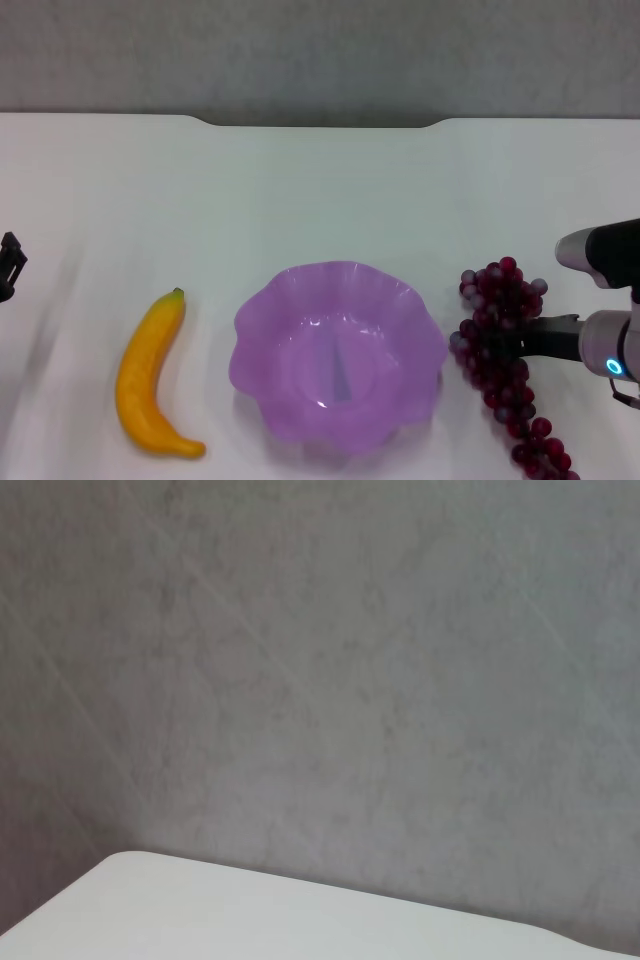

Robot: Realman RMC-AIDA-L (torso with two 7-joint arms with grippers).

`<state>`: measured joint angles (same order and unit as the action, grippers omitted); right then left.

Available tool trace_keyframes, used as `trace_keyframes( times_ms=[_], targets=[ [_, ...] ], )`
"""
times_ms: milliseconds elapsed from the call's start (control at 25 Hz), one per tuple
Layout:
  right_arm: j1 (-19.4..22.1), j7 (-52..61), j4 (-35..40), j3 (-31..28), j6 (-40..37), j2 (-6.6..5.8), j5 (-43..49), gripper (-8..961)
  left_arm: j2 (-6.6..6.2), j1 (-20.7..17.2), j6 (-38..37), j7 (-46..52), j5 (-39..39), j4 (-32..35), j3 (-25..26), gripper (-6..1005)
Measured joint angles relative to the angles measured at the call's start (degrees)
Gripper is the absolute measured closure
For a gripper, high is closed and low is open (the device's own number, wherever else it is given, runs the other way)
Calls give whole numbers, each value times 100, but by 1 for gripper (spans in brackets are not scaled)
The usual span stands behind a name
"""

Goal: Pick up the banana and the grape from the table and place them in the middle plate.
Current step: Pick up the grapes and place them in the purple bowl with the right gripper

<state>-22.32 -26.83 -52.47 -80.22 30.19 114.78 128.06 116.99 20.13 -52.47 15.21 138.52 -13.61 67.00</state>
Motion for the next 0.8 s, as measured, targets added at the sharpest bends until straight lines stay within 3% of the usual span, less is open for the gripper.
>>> trace_keyframes(
  times_ms=[360,800],
  targets=[
    [3,-5,-4,119,-153,1,-1,475,0,-5,1,0,0,0,6,207],
    [464,-183,-180,908,-1700,3,13,515,0,-44,1,8,-13,-2,15,207]
  ],
)
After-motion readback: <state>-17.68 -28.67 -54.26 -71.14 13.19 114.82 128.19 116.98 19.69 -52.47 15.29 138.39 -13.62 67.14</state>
